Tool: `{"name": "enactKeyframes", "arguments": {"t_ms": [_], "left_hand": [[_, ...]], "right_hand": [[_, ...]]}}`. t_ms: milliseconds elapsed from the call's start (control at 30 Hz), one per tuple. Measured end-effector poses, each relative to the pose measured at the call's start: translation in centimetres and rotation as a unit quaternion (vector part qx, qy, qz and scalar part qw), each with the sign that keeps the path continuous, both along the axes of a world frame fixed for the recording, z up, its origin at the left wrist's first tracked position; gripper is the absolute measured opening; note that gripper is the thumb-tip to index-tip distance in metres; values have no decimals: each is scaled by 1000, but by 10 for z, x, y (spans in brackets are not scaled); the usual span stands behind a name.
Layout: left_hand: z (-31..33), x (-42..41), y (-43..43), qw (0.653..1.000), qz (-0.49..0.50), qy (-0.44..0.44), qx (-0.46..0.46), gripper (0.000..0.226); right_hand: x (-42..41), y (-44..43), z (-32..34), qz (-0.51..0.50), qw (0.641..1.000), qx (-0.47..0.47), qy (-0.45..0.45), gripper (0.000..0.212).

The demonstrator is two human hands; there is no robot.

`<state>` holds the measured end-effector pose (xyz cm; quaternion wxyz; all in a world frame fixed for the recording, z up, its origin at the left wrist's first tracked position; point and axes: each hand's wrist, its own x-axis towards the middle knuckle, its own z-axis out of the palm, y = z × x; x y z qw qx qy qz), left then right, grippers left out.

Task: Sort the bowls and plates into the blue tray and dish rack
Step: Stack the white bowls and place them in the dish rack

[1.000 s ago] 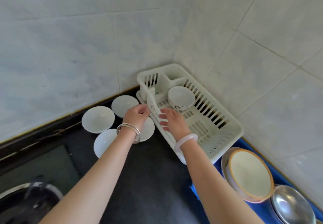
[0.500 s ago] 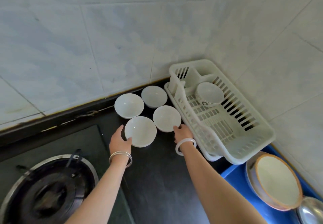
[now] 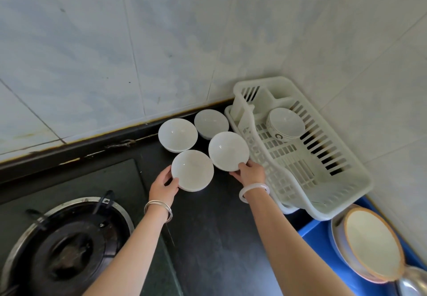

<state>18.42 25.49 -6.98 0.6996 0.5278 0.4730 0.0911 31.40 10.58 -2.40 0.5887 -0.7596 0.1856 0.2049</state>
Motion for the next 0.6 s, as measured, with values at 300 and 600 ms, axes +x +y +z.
{"name": "enactKeyframes", "arguments": {"t_ms": [300,600], "left_hand": [[0,0,4,995,42,-23,-85,42],[9,1,8,979,99,-26,-175,19]], "right_hand": [[-16,16,22,101,992,-64,-44,17],[-34,38,20,174,974,-142,-25,16]]}}
